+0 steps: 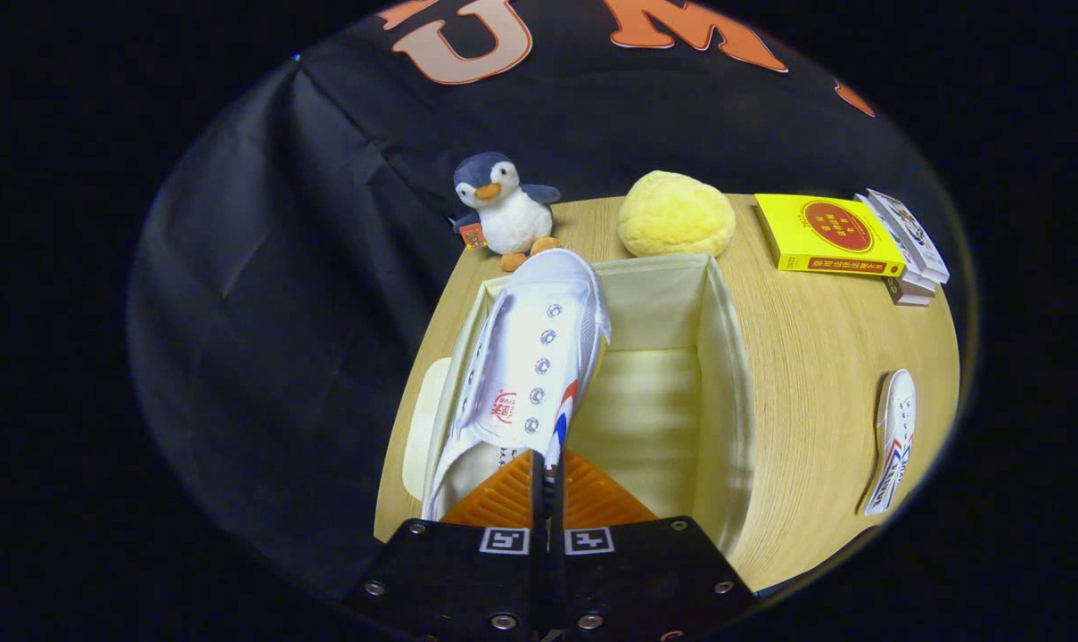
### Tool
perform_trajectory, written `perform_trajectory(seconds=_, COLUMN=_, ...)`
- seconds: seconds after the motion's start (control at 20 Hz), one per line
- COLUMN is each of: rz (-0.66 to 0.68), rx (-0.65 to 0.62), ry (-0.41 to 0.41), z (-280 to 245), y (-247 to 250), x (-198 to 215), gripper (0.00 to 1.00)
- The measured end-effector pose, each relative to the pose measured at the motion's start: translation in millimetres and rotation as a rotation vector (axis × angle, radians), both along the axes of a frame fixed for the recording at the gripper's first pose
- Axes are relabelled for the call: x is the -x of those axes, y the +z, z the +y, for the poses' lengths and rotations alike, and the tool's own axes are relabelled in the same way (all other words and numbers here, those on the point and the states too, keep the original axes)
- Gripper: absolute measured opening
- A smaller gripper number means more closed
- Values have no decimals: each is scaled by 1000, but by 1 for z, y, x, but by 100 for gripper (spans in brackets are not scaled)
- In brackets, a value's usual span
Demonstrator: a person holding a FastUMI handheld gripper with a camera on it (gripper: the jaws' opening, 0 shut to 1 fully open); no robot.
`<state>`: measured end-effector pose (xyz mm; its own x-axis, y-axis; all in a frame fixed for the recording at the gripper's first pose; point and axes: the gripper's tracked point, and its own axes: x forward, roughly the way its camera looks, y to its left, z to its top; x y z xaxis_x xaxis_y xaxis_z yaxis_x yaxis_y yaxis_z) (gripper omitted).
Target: Open the storage box then place both shoes into the box .Put the left shoe in first, then the right shoe, with the right side of both shoes facing outward in a uniform manner.
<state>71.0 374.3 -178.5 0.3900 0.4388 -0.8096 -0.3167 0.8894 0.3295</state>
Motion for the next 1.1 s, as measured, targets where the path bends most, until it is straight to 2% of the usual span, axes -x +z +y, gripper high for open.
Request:
perform_trajectory(seconds=0.2, rz=-18, rx=52, ry=24, z=4, y=-11, x=6, gripper=0)
perform_trajectory(seconds=0.35, rz=26, rx=27, ry=50, z=10, y=-14, x=20, gripper=3)
perform_trajectory(seconds=0.45, rz=-11, rx=-14, ry=56, z=15, y=-5, x=17, gripper=7)
perform_trajectory(seconds=0.5, rz=-42, rx=-40, ry=41, z=16, y=4, x=11, gripper=13)
perform_trajectory(seconds=0.65, rz=-122, rx=-47, ry=23, z=1, y=27, x=-6, gripper=83)
perform_trajectory(seconds=0.75, rz=-152, rx=-58, ry=6, z=-14, y=35, x=-9, gripper=98)
perform_trajectory(seconds=0.9, rz=-166, rx=-67, ry=-40, z=-52, y=43, x=-14, gripper=99)
perform_trajectory(seconds=1.1, rz=-178, rx=-22, ry=-120, z=-129, y=38, x=-22, gripper=99)
